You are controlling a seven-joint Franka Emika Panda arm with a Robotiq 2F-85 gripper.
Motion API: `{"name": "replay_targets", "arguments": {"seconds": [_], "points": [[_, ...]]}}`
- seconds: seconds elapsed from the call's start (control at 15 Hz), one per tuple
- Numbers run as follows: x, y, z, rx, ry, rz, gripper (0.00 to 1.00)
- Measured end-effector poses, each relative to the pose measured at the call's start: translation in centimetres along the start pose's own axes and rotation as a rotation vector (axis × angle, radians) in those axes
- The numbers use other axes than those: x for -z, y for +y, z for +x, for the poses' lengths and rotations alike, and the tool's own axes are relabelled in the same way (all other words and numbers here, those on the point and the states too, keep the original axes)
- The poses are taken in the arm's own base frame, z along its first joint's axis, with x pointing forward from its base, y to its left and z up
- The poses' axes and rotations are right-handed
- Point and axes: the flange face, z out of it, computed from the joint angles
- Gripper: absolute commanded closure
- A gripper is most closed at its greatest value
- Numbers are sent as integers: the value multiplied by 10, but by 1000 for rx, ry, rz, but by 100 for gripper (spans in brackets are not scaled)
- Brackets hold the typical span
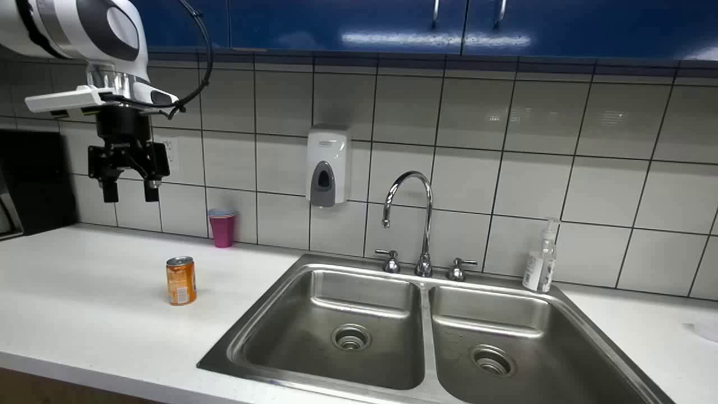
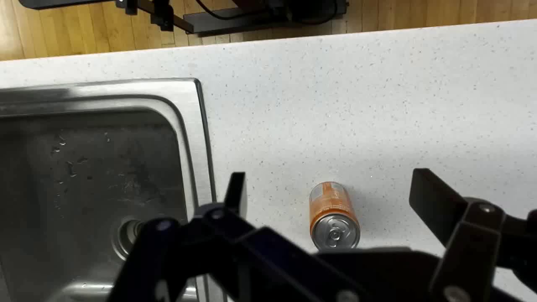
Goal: Put the can inside the sink
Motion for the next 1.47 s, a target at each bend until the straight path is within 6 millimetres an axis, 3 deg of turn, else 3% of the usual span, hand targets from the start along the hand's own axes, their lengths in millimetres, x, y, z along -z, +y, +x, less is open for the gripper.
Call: {"name": "replay_targets", "arguments": {"seconds": [1.0,1.47], "points": [[-1,1,1,5,-1,-2,0],[-27,15,23,34,-12,-30,0]]}}
